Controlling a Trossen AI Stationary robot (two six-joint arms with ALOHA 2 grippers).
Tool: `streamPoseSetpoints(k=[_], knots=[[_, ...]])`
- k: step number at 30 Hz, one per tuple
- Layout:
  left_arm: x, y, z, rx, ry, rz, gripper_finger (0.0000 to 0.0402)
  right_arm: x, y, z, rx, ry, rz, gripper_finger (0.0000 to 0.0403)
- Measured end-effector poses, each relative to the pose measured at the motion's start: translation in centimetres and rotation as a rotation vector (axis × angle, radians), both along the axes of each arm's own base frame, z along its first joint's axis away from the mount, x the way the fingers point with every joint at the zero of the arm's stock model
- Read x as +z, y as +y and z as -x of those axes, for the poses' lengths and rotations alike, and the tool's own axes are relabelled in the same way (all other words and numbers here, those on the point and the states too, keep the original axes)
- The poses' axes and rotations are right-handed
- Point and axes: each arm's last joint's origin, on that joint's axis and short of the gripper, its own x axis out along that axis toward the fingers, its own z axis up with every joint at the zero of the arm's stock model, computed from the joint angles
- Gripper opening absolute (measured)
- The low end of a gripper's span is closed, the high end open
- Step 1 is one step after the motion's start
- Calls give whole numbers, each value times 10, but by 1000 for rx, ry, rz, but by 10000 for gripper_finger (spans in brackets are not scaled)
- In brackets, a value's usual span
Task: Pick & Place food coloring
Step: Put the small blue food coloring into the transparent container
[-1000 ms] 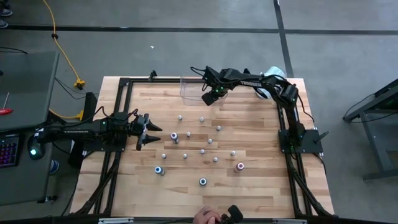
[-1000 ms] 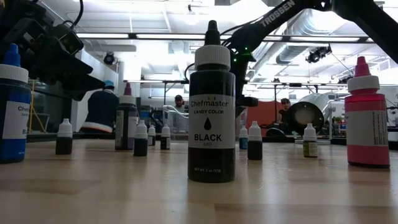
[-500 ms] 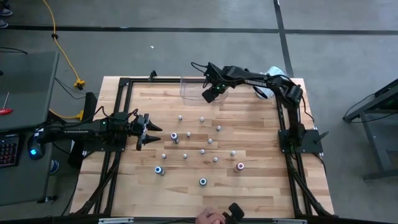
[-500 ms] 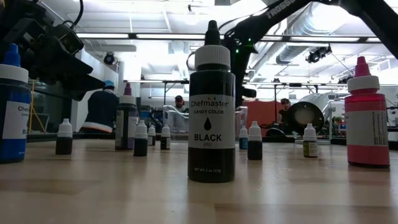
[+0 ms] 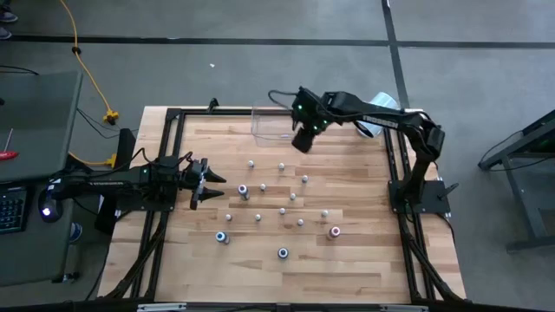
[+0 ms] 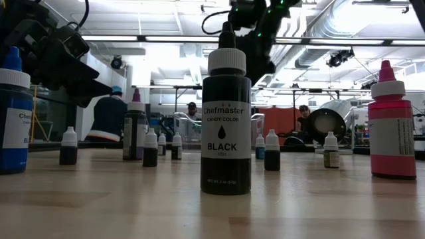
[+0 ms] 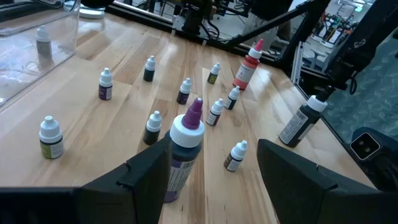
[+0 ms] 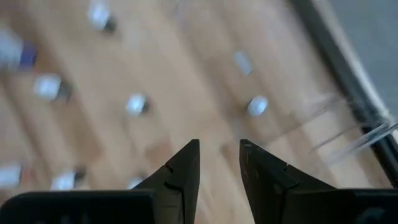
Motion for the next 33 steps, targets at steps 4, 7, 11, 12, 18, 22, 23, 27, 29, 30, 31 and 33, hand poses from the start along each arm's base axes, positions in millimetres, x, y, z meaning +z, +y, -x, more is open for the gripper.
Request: streamPoseSetpoints(k=[4,7,11,12,18,22,23,27,29,30,31,33], knots=[[0,0,0,0,0,0,234,3,25,4,185,80,-31,103],[0,0,0,0,0,0,234,3,39,5,308,106,-54,103],[0,0,0,0,0,0,234,1,51,4,458,116,-75,103],[0,0,0,0,0,0,234,-1,54,4,494,120,-76,103],[0,0,0,0,0,0,234,-30,72,9,667,148,-74,103],[0,0,0,0,0,0,234,-47,81,13,728,122,19,103],[0,0,0,1,0,0,234,-51,82,13,730,114,43,103],[0,0,0,0,0,0,234,-67,82,14,727,96,73,103],[0,0,0,0,0,0,234,-74,83,15,729,92,69,103],[0,0,0,0,0,0,234,-78,83,16,729,82,68,104],[0,0,0,0,0,0,234,-82,83,16,728,73,67,107],[0,0,0,0,0,0,234,-89,84,17,722,69,57,116]])
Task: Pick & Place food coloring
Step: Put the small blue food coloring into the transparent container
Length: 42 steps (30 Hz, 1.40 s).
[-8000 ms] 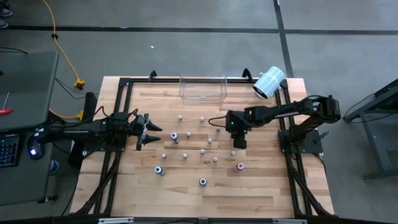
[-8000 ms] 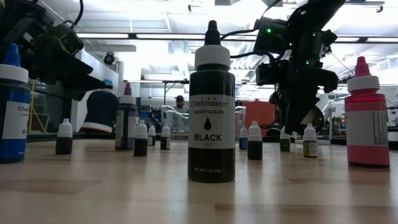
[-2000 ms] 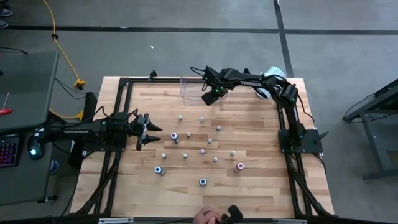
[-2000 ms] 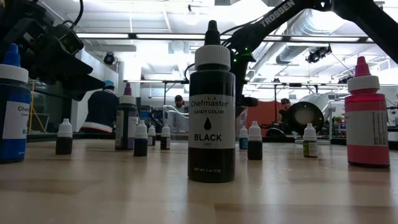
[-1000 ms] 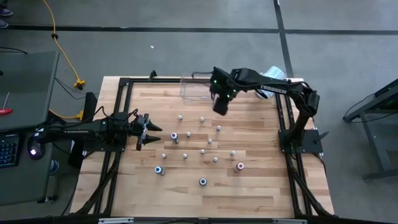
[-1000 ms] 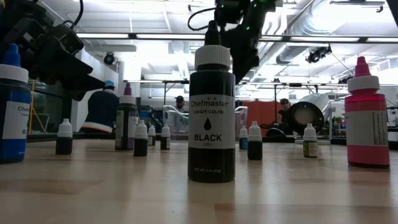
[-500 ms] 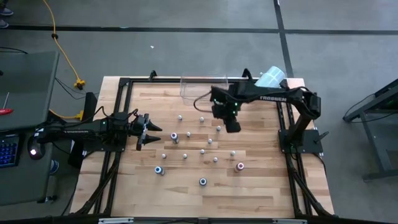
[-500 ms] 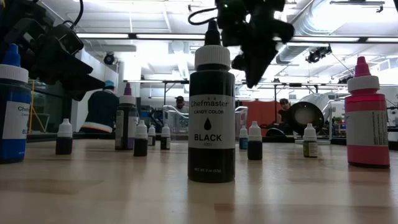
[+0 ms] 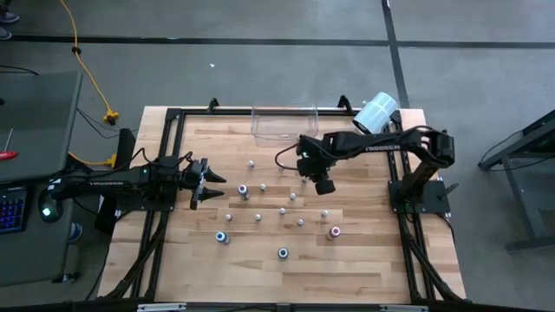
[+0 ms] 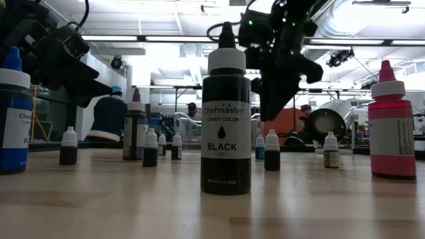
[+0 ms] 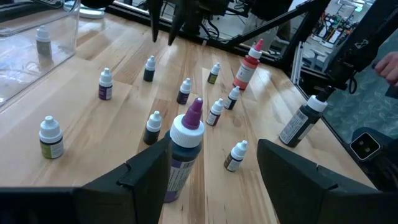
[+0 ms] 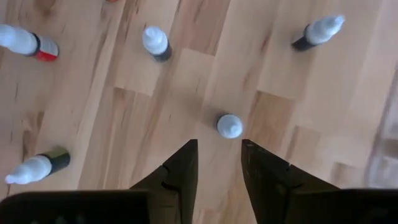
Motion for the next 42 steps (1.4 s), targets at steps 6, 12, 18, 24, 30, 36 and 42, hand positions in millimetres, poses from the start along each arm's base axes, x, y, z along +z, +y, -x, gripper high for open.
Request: streamPoseSetpoints(k=[6,12,18,24,30,36,42], knots=[[0,0,0,0,0,0,234,-17,1,5,-3,-9,1,162],[0,0,0,0,0,0,234,-30,0,4,-11,-55,16,191],[0,0,0,0,0,0,234,-37,-7,0,-44,-74,20,194],[0,0,0,0,0,0,234,-40,-9,0,-51,-63,11,175],[0,0,0,0,0,0,234,-39,-9,-1,-60,-78,-31,145],[0,0,0,0,0,0,234,-39,-9,-2,-65,-85,-36,126],[0,0,0,0,0,0,234,-39,-9,-1,-69,-76,-35,122]])
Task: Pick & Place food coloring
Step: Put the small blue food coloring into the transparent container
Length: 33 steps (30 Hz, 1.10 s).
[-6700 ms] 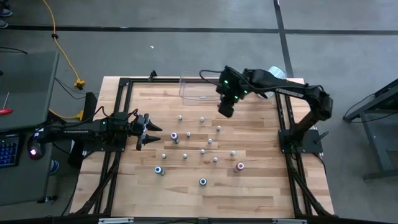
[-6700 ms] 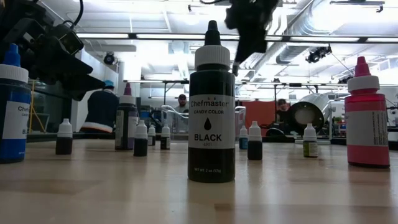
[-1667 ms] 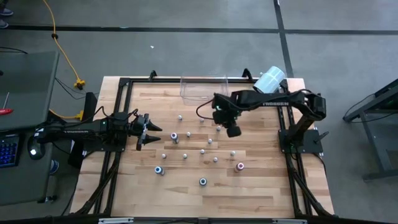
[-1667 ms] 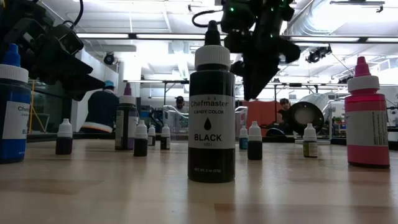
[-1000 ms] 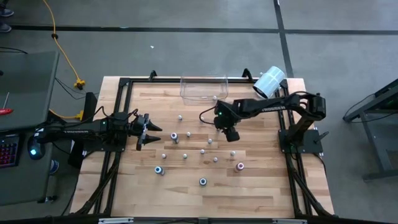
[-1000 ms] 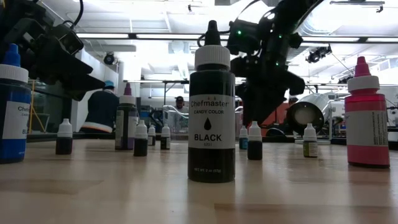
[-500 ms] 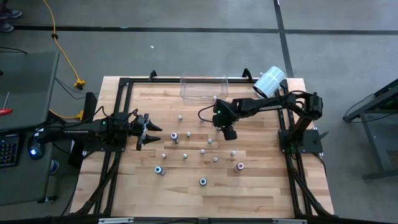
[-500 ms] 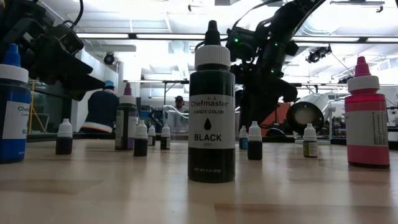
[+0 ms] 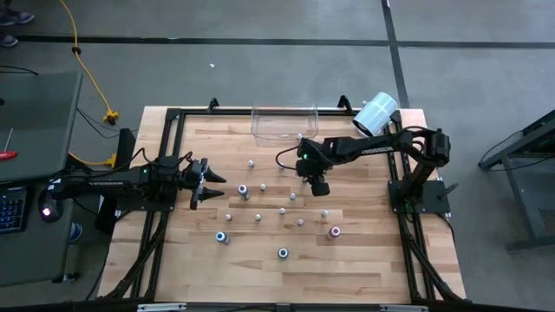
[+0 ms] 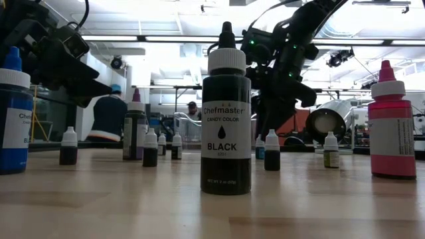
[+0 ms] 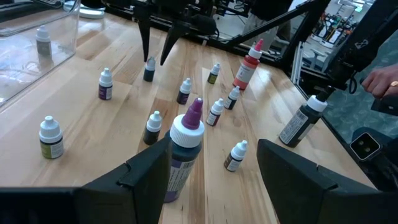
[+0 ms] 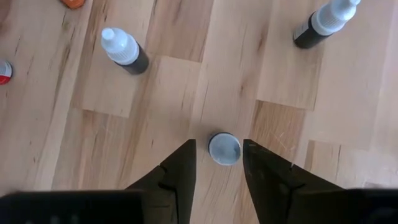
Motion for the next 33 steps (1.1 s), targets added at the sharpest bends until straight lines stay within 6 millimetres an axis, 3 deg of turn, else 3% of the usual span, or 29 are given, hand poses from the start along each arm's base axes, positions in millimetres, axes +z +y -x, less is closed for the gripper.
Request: streamPoseSetpoints(k=[33], knots=[[0,0,0,0,0,0,234,-8,-2,-3,-27,14,10,121]])
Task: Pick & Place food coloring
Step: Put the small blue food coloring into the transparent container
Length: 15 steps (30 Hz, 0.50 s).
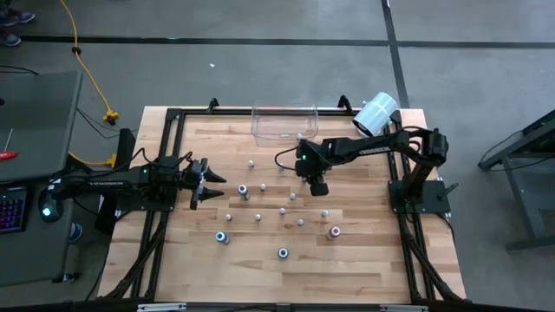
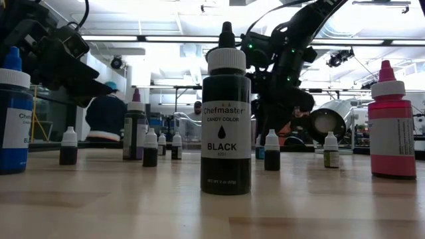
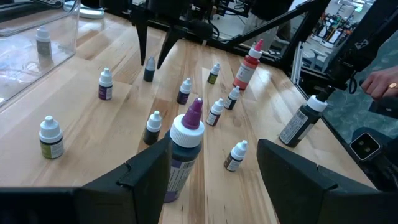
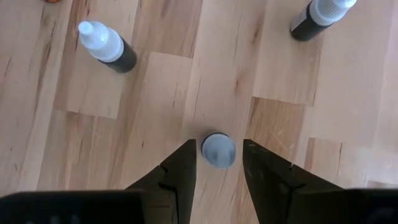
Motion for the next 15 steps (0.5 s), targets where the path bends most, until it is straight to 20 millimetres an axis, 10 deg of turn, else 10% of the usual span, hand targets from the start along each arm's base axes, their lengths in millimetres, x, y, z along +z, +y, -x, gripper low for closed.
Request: streamPoseSetpoints(k=[15], knots=[[0,0,0,0,0,0,234,1,0,0,-25,-6,-7,82]])
